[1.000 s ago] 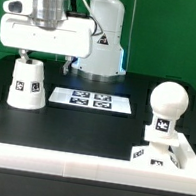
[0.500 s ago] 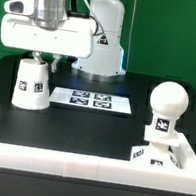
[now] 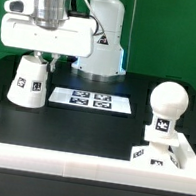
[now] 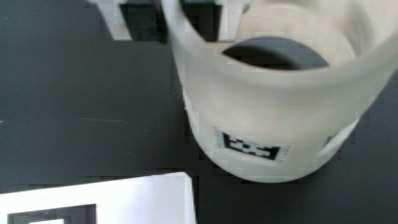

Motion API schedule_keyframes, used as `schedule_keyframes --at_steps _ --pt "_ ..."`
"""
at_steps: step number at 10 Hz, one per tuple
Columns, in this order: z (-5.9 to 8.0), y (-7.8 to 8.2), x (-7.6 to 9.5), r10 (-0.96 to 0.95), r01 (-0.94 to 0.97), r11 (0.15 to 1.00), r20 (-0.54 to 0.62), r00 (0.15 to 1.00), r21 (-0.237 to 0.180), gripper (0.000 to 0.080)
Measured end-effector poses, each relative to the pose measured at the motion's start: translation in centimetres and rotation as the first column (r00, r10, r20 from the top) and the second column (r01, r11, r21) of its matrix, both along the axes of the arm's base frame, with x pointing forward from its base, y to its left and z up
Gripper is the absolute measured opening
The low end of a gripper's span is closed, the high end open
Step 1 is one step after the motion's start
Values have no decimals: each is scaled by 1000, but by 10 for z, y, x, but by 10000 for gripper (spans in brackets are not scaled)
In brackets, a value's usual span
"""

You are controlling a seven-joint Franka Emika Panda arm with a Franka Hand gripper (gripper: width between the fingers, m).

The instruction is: Assemble lamp

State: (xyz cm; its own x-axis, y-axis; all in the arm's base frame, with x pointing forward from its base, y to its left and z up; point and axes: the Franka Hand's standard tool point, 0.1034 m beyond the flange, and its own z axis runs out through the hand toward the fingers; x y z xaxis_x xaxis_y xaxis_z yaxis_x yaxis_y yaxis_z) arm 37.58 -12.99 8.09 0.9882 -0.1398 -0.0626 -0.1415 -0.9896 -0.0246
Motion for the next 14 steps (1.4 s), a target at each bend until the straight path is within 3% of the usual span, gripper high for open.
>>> schedule_keyframes --at_steps 2,6,7,12,14 --pt "10 26 10 7 -7 1000 -13 1000 27 44" --pt "57 84 53 64 -65 995 11 998 79 44" --pt "61 90 62 80 -83 994 49 996 76 44" --pt "61 93 60 66 -69 995 34 997 76 44" --pt "95 132 91 87 -90 989 30 996 115 44"
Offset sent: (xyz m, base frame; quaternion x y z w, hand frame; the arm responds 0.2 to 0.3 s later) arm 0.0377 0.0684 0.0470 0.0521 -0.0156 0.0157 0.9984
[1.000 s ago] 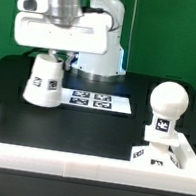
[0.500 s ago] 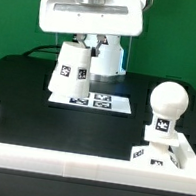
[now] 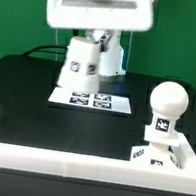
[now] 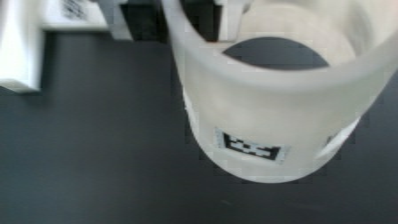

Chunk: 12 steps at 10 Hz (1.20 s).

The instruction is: Assemble lamp

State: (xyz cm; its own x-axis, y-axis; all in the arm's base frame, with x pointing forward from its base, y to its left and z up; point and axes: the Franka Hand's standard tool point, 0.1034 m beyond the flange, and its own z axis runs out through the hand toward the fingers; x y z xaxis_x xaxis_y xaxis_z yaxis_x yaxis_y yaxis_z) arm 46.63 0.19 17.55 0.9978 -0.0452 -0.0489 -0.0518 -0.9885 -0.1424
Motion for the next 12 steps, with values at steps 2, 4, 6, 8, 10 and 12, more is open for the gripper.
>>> schedule_keyframes --at_steps 2,4,6,8,10,12 --pt "19 35 30 10 -11 1000 29 1000 11 44" --pt "43 65 59 11 -12 999 49 999 32 44" --pt "49 71 69 10 -12 999 55 998 34 44" --pt "48 71 68 10 -12 999 52 999 33 45" --pt "51 75 70 3 -5 999 47 999 36 45" --pt "64 93 97 21 -24 999 77 997 40 45"
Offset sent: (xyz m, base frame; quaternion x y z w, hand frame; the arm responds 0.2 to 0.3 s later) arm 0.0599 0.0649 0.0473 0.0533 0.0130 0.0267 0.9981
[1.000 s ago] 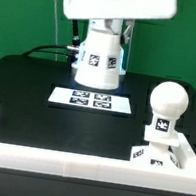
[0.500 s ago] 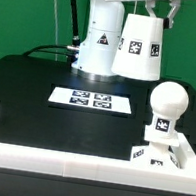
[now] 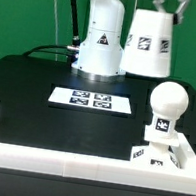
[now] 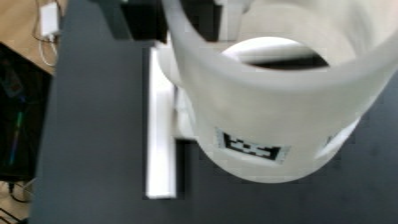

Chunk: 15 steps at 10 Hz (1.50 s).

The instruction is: Assemble lamp

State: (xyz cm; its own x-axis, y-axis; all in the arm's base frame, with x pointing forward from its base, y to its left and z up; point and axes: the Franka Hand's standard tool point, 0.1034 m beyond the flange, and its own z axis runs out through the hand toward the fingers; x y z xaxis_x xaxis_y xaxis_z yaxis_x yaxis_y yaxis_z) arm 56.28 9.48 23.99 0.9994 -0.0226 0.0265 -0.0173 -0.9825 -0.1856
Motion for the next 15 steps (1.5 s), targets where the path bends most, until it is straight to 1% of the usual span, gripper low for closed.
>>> schedule_keyframes --at_steps 2,3,4,6,8,12,13,15 --pt "6 15 23 -21 21 1000 10 1000 2 45" --pt "5 22 30 -22 22 1000 14 1000 3 45" --pt "-3 26 32 -16 16 1000 14 1000 0 45" --pt "-23 31 34 2 -2 1000 14 1000 -8 45" --pt "-46 32 33 26 -26 999 28 999 -21 45" --pt "-80 30 40 77 -73 996 74 994 -47 45" --pt "-86 30 39 74 -71 996 72 995 -49 45" --pt "-90 29 38 73 -69 996 71 995 -52 45"
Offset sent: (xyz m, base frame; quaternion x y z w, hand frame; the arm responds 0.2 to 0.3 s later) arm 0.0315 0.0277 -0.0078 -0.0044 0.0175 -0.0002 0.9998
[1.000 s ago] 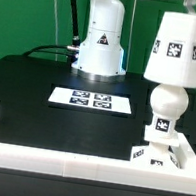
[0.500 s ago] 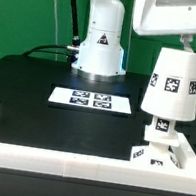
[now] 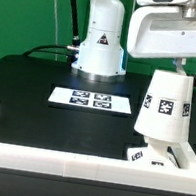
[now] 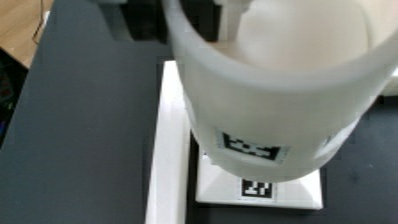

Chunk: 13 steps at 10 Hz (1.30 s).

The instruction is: Assemble lamp

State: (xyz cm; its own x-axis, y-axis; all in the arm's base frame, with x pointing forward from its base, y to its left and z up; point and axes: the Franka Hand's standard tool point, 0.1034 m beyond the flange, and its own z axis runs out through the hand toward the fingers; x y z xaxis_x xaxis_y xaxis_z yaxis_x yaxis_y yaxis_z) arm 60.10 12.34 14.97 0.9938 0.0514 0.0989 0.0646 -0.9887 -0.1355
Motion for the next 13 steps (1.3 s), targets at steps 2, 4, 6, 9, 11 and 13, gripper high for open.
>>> schedule_keyframes --at_steps 2,4,6,9,11,13 --pt "-1 -1 0 -2 2 1000 0 1000 0 45" --pt "1 -1 0 -2 2 1000 2 1000 0 224" --pt "3 -1 0 -11 11 1000 3 1000 0 360" --pt "14 -2 -1 -45 45 999 4 999 -6 653" --pt "33 0 -1 -86 86 996 7 996 -20 690" --pt "33 0 -1 -88 89 996 9 996 -28 698"
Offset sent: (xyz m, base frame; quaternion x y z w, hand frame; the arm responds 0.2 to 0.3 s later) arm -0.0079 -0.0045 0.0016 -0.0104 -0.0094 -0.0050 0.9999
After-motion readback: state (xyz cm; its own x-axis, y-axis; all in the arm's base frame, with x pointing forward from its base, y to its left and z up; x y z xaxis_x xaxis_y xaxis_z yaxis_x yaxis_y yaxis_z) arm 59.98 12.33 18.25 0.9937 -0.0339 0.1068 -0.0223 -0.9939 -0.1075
